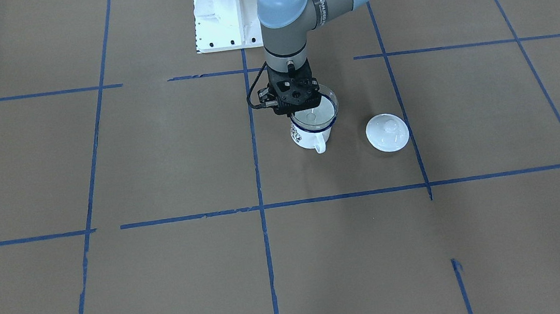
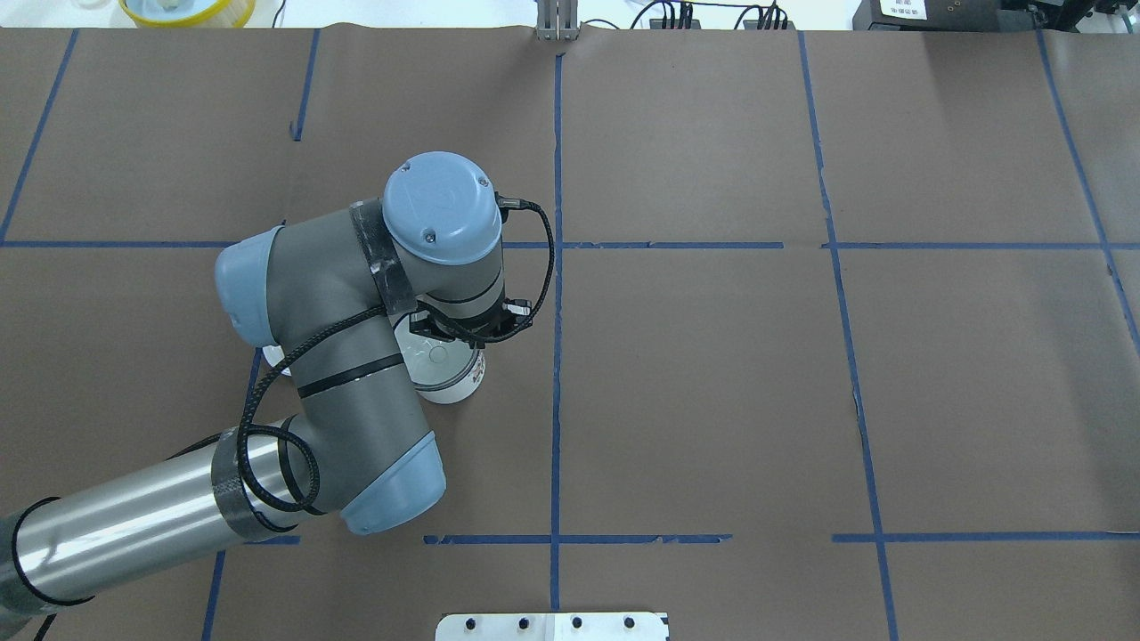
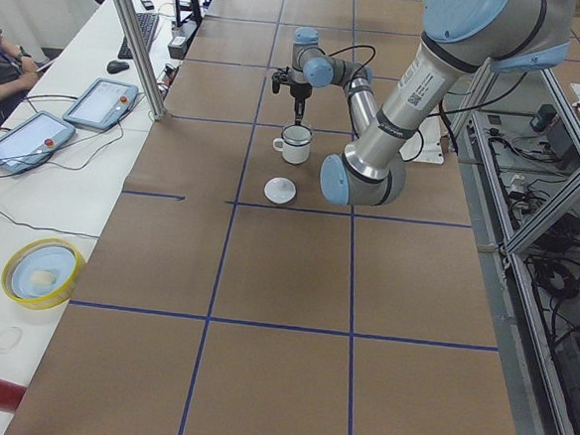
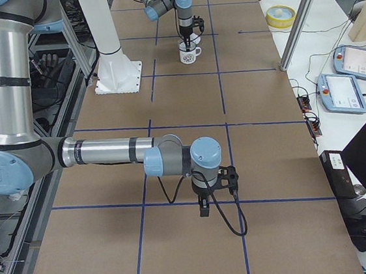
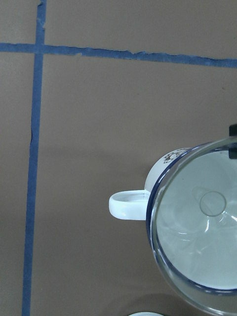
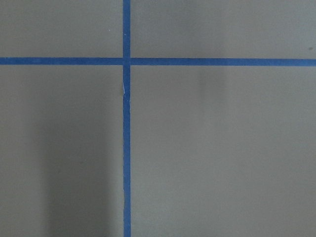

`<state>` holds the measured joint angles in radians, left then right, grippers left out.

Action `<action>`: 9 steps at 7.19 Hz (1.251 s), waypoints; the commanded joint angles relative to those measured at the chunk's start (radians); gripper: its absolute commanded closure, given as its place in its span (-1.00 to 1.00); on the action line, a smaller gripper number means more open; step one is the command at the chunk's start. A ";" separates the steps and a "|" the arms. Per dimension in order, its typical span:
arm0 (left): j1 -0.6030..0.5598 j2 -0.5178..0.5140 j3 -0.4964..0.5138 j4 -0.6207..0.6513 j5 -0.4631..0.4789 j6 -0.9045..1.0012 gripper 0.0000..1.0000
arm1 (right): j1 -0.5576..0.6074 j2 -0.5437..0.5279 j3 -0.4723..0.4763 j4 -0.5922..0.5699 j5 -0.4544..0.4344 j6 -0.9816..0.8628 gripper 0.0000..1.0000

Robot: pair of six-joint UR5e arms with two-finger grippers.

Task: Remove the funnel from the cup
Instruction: 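Lower the left gripper and grasp the glass funnel's rim, then lift the glass funnel out of the mug with the left gripper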

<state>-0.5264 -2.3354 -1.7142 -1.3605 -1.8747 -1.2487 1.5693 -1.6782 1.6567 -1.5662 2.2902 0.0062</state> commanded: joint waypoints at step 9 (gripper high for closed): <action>-0.227 0.005 -0.349 0.174 0.005 -0.044 1.00 | 0.000 0.000 0.000 0.000 0.000 0.000 -1.00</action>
<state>-0.7136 -2.3364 -2.0587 -1.1282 -1.8704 -1.2623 1.5693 -1.6782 1.6567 -1.5662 2.2902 0.0061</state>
